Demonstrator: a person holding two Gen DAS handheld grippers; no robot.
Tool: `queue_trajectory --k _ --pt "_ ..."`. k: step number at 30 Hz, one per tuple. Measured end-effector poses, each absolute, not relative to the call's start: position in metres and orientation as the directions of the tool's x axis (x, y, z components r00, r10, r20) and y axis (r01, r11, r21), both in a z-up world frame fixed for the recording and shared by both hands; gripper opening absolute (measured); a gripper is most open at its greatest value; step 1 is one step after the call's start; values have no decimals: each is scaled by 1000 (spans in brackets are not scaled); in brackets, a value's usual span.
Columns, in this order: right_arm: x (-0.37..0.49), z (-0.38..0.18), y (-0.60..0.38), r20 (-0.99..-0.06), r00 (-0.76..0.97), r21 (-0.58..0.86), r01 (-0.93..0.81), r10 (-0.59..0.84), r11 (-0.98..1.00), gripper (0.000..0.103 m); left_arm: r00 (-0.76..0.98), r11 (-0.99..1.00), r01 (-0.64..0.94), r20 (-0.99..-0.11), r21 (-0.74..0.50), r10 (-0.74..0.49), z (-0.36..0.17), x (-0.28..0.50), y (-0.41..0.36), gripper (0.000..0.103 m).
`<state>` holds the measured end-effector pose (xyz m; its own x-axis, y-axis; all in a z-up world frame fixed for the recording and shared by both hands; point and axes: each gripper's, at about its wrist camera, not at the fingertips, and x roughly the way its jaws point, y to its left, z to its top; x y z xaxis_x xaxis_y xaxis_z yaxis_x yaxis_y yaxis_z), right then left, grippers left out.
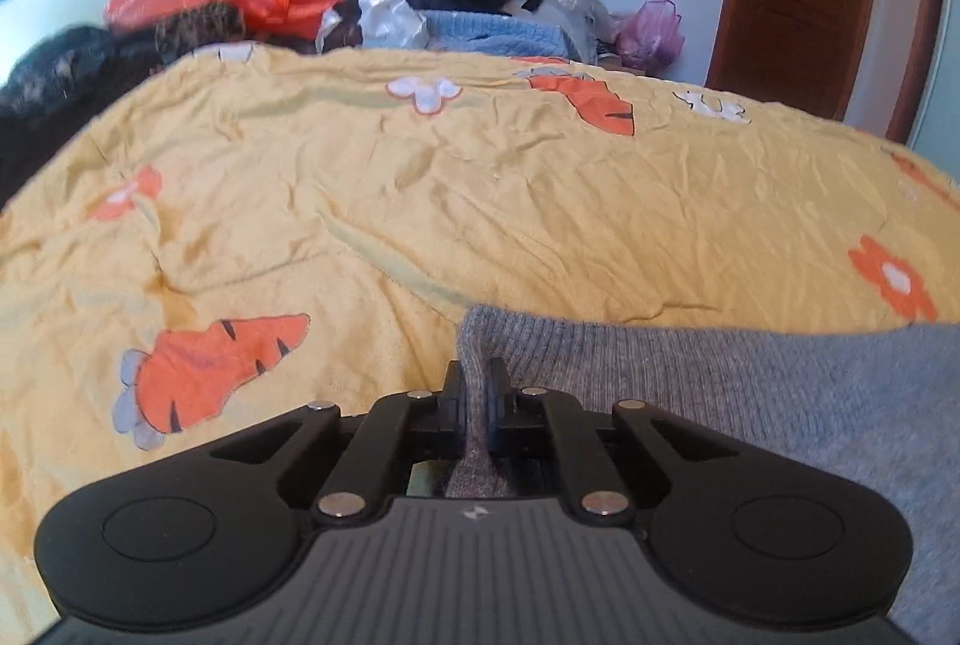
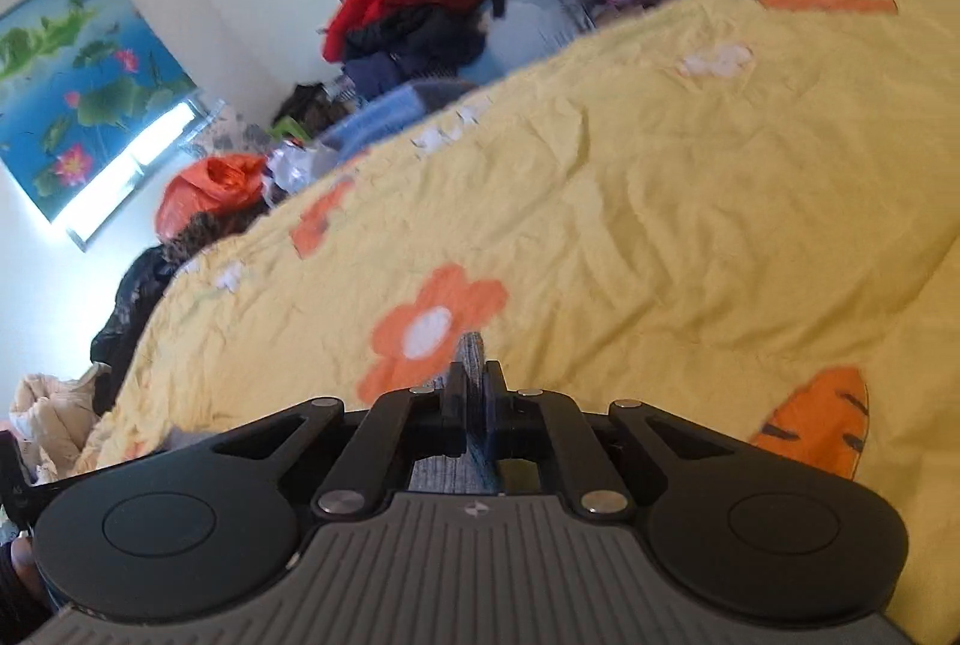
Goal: Fold small clothes
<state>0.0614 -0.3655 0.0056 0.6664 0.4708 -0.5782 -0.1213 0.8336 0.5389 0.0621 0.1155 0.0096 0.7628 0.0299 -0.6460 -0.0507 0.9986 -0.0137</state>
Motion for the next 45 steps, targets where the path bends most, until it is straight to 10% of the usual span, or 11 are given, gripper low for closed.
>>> queue_trajectory --k 7,12,17,24,45 --pt "25 38 -364 -506 773 516 -83 382 852 65 862 992 -90 -491 94 125 45 21 92 12" --pt "-2 60 -310 -470 793 384 -211 387 899 67 877 988 16 -477 156 61 41 23 38 79" --pt "0 28 -251 -573 775 106 -254 268 961 75 798 975 62 -597 215 81 6 45 25 79" --pt "13 11 -276 -595 742 257 -190 310 948 89 756 998 40 -655 48 1 2 57 58 96" --pt "-61 12 -237 -607 763 -53 -315 220 947 103 760 999 35 -649 8 -21 4 -17 55 101"
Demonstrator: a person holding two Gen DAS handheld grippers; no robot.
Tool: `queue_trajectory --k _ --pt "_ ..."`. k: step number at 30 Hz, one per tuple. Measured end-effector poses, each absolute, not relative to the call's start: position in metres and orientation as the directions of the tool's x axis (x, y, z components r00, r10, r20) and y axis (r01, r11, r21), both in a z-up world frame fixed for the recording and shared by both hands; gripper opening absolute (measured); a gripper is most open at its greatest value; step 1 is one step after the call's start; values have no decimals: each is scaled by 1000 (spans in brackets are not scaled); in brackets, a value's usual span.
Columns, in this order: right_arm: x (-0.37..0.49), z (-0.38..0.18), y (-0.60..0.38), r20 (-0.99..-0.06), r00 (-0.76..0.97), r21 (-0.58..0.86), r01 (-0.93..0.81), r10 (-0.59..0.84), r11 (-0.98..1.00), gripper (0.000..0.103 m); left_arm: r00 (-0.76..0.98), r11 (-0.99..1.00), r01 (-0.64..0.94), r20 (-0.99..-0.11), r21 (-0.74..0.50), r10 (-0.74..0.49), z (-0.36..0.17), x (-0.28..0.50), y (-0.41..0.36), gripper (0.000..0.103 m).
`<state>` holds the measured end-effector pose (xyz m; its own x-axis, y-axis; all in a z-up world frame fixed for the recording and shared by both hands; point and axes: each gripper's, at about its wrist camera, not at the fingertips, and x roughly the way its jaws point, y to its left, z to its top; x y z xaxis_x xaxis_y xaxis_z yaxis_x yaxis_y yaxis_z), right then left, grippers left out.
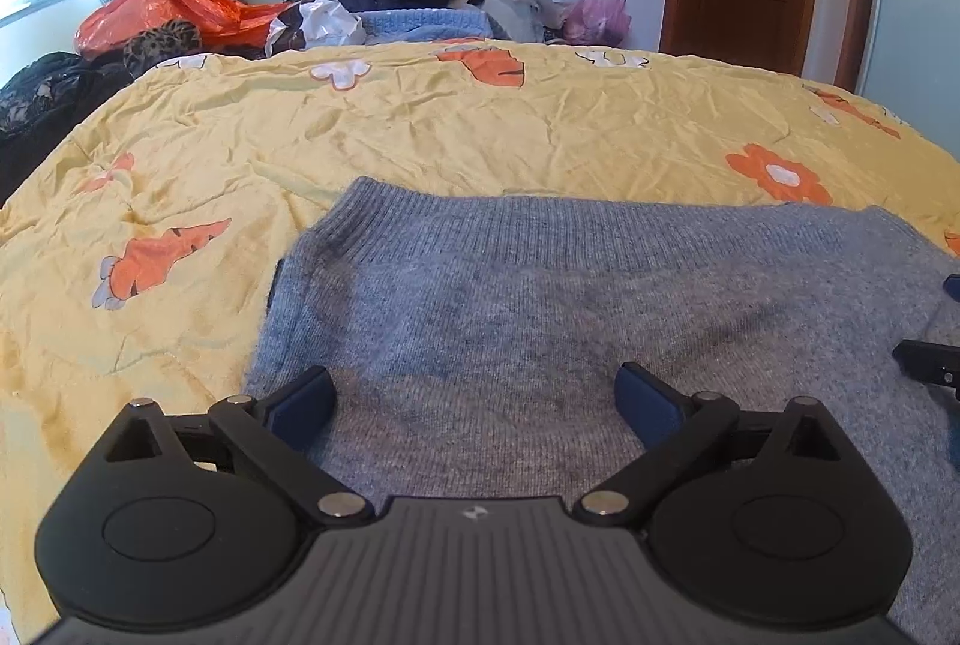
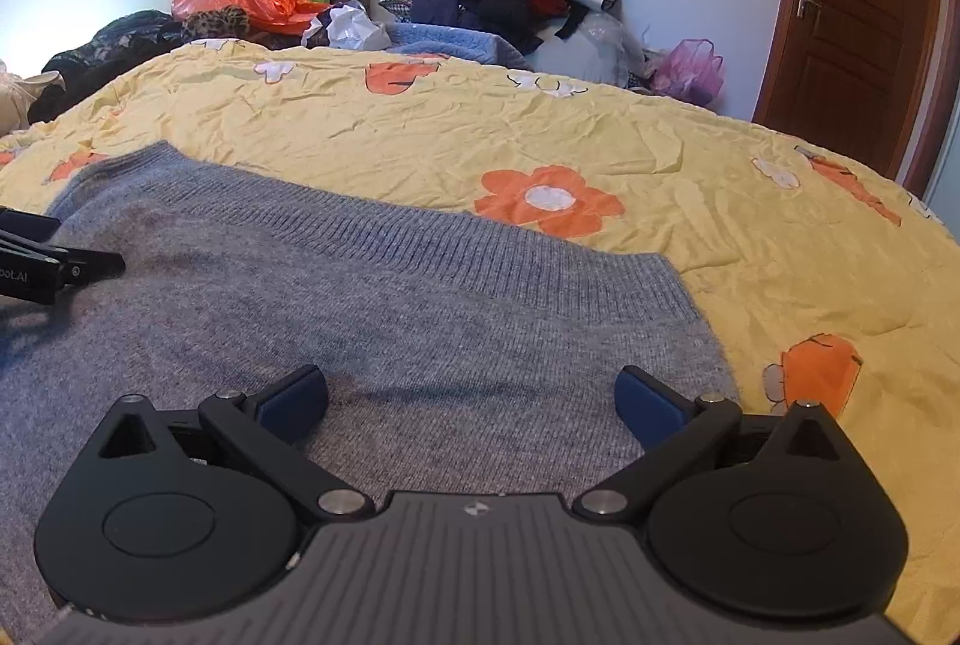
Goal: Fold small clothes
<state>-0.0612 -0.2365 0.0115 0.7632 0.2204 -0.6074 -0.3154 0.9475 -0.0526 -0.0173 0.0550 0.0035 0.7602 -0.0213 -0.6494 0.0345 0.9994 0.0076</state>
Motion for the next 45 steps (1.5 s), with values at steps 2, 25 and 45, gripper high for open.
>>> queue_trajectory --k 2,25,45 --pt "-62 11 -236 -606 765 -55 -314 218 948 103 761 999 32 -649 6 -20 4 -18 56 101" --pt "-66 12 -237 -594 771 -41 -314 230 949 103 757 892 -346 -648 -291 82 16 -144 101 76" --pt "-67 12 -238 -590 773 -37 -313 232 949 103 730 897 -356 -677 -261 93 29 -131 89 13"
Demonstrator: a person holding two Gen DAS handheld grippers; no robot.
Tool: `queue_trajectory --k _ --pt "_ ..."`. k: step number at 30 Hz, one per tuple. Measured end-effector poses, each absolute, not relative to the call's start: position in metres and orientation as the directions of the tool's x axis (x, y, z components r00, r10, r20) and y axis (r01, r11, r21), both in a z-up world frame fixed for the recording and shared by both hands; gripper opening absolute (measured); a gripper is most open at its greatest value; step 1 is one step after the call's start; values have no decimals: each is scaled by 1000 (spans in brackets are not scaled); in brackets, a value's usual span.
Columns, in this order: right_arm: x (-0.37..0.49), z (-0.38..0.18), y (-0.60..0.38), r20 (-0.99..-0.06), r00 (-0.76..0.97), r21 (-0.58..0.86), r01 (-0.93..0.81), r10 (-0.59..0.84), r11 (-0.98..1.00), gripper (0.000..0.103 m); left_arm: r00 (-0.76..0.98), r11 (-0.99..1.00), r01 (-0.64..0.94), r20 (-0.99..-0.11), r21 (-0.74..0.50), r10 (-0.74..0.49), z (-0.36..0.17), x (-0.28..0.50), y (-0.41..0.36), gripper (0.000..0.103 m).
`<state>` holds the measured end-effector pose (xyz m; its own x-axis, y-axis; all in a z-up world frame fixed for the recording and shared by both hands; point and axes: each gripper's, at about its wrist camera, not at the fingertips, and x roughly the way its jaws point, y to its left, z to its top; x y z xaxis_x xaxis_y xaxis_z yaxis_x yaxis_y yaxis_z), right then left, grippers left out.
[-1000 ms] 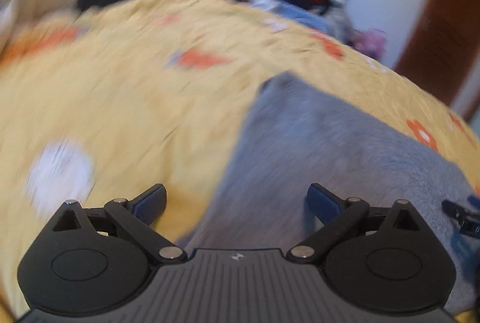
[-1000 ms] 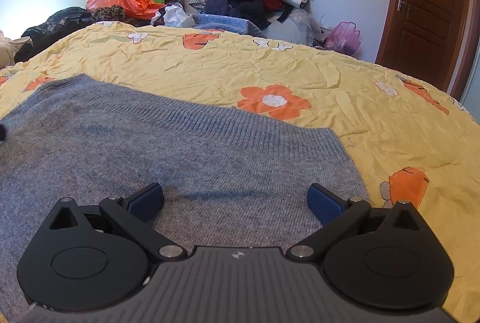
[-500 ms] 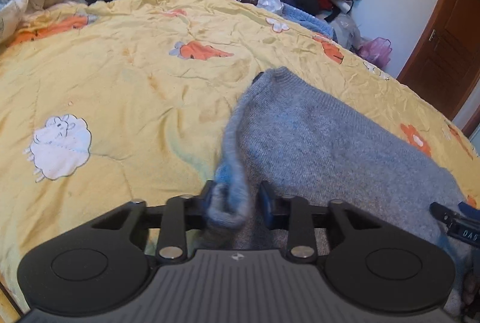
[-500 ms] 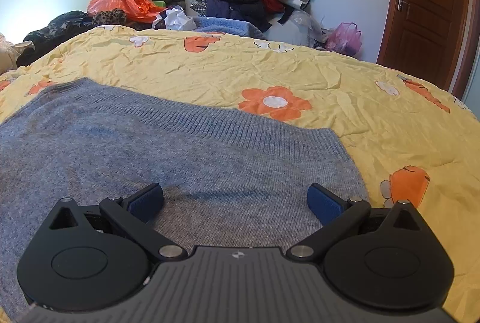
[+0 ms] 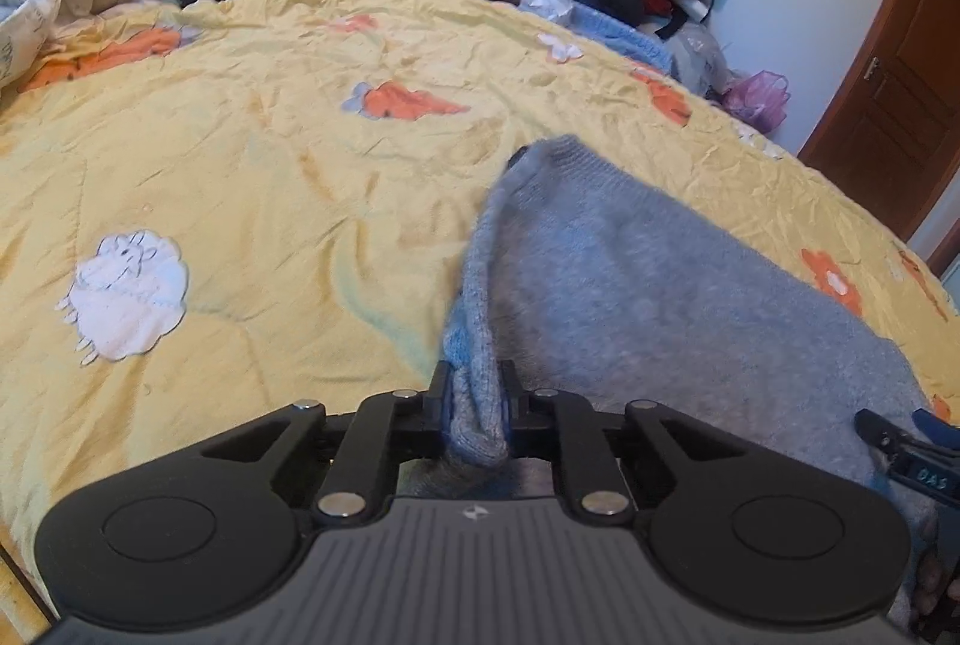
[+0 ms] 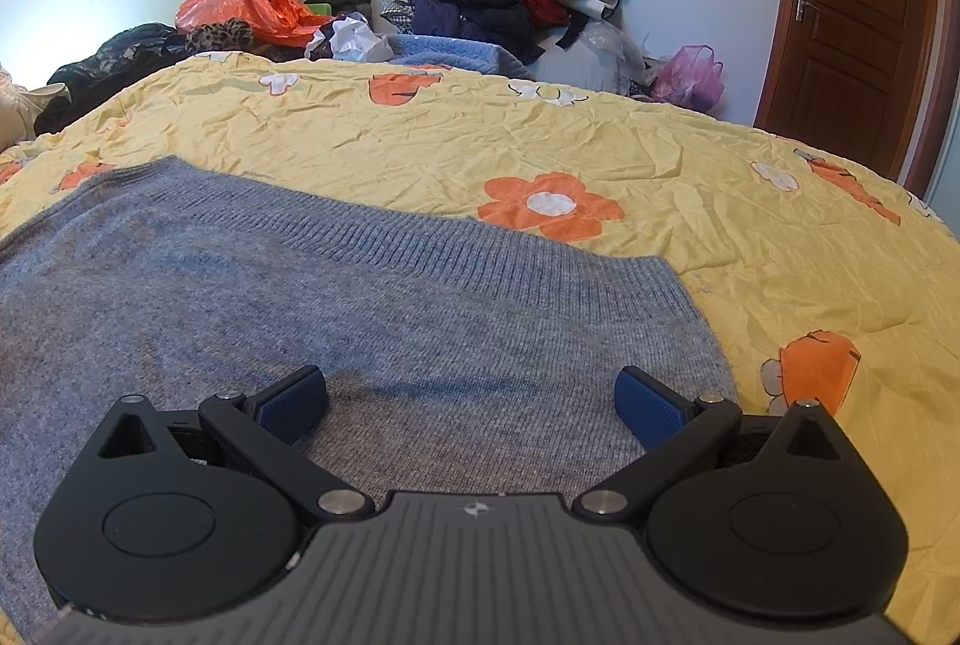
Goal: Fold small clothes
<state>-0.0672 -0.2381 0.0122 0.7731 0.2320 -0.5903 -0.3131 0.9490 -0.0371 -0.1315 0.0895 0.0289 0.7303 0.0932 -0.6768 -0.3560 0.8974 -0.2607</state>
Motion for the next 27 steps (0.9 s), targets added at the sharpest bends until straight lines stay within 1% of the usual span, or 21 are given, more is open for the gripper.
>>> queue_trajectory --k 1,3,5,6,8,10,13,16,18,20,22,24,26,27 --pt "-67 12 -238 -590 773 -38 -313 232 949 103 747 906 -333 -659 -261 85 35 -130 83 12" --pt "-67 12 -238 -590 773 -37 -313 232 949 103 800 944 -237 -598 -231 54 53 -124 57 12" --pt "-67 12 -238 -590 773 -31 -312 235 949 103 843 982 -111 -538 -155 11 64 -119 19 12" --pt "-67 12 -239 -589 772 -26 -312 237 950 103 851 994 -38 -525 -106 -24 64 -118 -2 12" --pt "-67 13 -241 -586 771 -6 -310 248 951 103 825 996 90 -558 -28 -91 52 -114 -43 12" --pt "-67 15 -245 -582 768 23 -314 268 949 103 786 986 169 -603 2 -134 34 -114 -66 12" --pt "-66 18 -254 -575 757 89 -319 310 944 103 805 983 181 -579 36 -127 23 -121 -71 12" --pt "-58 29 -262 -584 731 190 -298 352 935 103 802 984 181 -579 5 -144 22 -122 -63 12" --pt "-47 40 -268 -567 703 333 -281 429 900 103 803 983 182 -578 1 -148 21 -123 -60 12" --pt "-30 47 -270 -524 650 511 -276 550 814 103 803 983 183 -577 1 -149 21 -123 -60 12" --pt "-10 49 -264 -492 588 632 -266 642 728 103 803 983 184 -576 -7 -154 21 -123 -59 12" --pt "10 47 -251 -490 512 692 -263 705 672 102 801 982 186 -576 -20 -163 21 -124 -57 12" --pt "26 42 -233 -518 450 702 -263 728 662 101 800 982 188 -575 -35 -174 21 -125 -54 12" --pt "33 40 -223 -536 423 699 -263 731 665 99 799 981 189 -574 -43 -179 22 -125 -52 12"
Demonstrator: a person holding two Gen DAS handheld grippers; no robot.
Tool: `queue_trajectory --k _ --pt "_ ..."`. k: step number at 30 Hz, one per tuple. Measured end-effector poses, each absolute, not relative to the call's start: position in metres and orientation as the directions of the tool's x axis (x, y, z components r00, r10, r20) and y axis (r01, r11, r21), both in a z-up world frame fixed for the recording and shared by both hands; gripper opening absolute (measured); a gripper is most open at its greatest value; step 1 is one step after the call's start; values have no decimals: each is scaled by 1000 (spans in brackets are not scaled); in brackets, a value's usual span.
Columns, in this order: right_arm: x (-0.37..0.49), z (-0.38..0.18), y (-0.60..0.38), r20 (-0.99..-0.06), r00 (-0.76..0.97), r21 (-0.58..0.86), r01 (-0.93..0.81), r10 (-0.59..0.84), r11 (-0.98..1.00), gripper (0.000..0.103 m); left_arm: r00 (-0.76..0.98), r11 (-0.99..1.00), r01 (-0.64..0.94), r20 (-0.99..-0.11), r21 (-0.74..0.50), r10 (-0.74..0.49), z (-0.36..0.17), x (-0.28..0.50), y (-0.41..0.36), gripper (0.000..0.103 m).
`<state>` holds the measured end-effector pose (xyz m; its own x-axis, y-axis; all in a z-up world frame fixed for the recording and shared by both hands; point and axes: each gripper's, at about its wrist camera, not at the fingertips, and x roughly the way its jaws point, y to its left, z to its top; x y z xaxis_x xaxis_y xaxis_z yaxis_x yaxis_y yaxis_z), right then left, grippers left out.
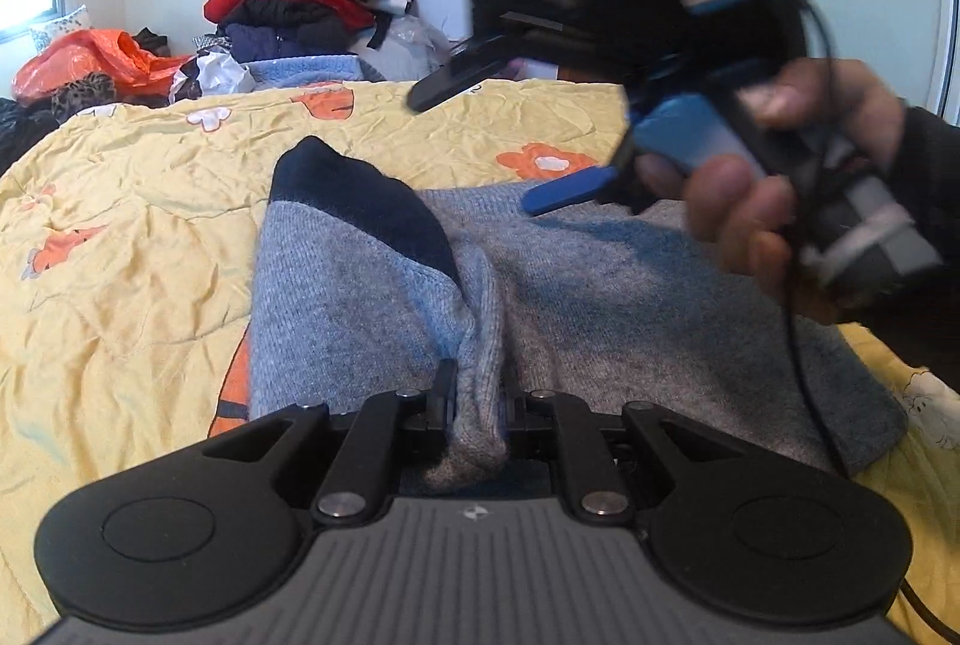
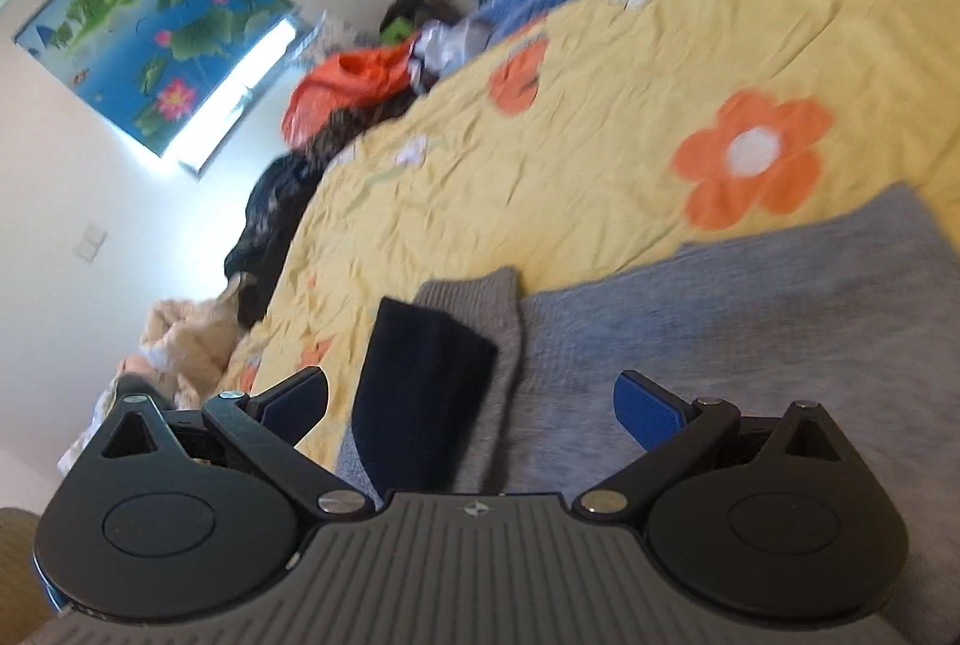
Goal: Fold small clothes
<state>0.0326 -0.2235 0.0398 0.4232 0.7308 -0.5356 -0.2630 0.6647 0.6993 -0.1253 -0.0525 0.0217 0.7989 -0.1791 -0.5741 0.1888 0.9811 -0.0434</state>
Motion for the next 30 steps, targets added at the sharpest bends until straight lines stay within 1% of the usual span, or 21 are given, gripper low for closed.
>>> queue_trajectory --k 2,4,5,8,9,11,12,13,15,18,22,26,30 --pt "43 35 -206 -552 365 708 -268 749 653 95 799 980 193 -571 -54 -189 22 -127 -51 12" --pt "50 32 -192 -548 314 723 -288 775 628 90 798 978 198 -568 -70 -202 22 -125 -47 12" --pt "52 31 -184 -550 293 725 -296 782 621 89 798 977 201 -565 -75 -207 22 -125 -45 12" --pt "62 26 -167 -586 255 708 -301 769 639 86 800 974 212 -559 -78 -219 21 -125 -42 12" --pt "64 24 -163 -594 251 703 -300 764 645 83 800 974 216 -558 -74 -220 21 -125 -42 12" --pt "64 22 -158 -594 265 693 -311 760 650 61 803 973 219 -555 -65 -218 22 -126 -41 12" --pt "64 21 -158 -594 263 689 -321 760 650 31 804 973 221 -554 -60 -217 22 -126 -41 12" --pt "65 20 -158 -592 263 688 -329 762 647 22 803 973 225 -555 -54 -217 23 -126 -43 12" --pt "61 27 -164 -577 289 665 -376 764 645 22 797 970 239 -560 -48 -224 28 -124 -48 12" --pt "55 48 -180 -569 321 617 -442 757 651 22 790 954 294 -546 -59 -278 41 -122 -62 12" --pt "47 85 -228 -565 380 548 -491 733 677 21 767 906 415 -505 -81 -396 56 -126 -97 12" --pt "33 102 -287 -619 433 451 -487 656 748 21 705 852 510 -512 -114 -491 54 -124 -134 12" --pt "25 84 -332 -687 465 391 -410 558 824 21 631 819 556 -570 -141 -526 39 -114 -169 12"
